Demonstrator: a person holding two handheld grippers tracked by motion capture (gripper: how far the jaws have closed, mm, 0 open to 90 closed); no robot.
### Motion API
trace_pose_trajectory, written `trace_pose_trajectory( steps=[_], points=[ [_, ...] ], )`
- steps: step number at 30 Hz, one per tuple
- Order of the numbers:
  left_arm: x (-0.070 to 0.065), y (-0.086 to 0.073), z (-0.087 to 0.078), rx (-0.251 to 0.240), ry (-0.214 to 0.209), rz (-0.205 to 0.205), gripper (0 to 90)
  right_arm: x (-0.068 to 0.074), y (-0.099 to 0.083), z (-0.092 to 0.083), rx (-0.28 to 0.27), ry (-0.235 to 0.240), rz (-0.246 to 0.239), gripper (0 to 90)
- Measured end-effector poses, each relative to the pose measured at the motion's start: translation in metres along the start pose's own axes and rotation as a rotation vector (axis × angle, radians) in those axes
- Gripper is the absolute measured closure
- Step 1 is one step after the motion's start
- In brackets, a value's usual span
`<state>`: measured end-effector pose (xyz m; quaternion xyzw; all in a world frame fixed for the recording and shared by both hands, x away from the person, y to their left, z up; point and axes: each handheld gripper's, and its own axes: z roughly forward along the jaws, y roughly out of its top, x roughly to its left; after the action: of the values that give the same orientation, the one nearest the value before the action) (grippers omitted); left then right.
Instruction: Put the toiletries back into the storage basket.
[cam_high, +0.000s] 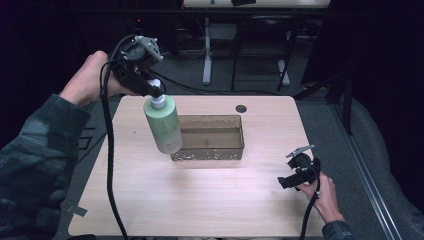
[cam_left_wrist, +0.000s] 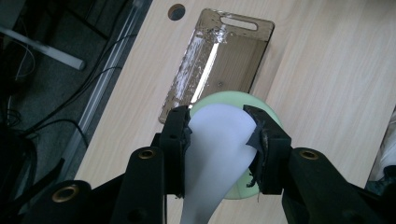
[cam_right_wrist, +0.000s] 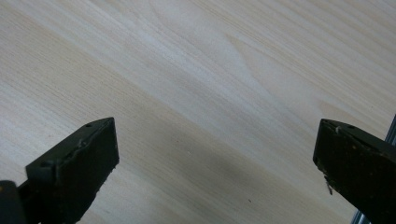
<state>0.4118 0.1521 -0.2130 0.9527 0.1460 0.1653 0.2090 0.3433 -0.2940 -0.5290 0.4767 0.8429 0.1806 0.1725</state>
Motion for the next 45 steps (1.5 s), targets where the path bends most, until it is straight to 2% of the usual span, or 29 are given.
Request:
trace_pose_trajectory(
  steps=[14, 24, 27, 31, 38, 40, 45],
  points=[
    [0.016, 0.011, 0.012, 0.013, 0.015, -0.028, 62.7, 0.0, -0.001, -0.002, -0.019, 0.005, 0.004, 0.0],
    [0.031, 0.019, 0.02, -0.01, 0.018, -0.058, 62.7, -0.001, -0.001, 0.0, -0.015, 0.006, 0.004, 0.0],
    [0.032, 0.022, 0.022, 0.0, 0.024, -0.055, 62.7, 0.0, -0.001, 0.0, -0.014, 0.012, 0.014, 0.0],
    [0.034, 0.027, 0.03, 0.011, 0.032, -0.055, 62.7, 0.0, -0.001, 0.0, -0.015, 0.012, 0.011, 0.0],
    [0.04, 0.028, 0.041, -0.012, 0.025, -0.092, 62.8, -0.001, -0.001, -0.001, -0.015, 0.008, 0.003, 0.0],
    [0.041, 0.028, 0.046, -0.004, 0.023, -0.09, 62.8, -0.001, -0.001, -0.001, -0.014, 0.008, 0.002, 0.0],
    [0.043, 0.026, 0.058, 0.002, 0.005, -0.104, 62.7, -0.001, -0.001, -0.001, -0.015, 0.005, 0.001, 0.0]
  ],
)
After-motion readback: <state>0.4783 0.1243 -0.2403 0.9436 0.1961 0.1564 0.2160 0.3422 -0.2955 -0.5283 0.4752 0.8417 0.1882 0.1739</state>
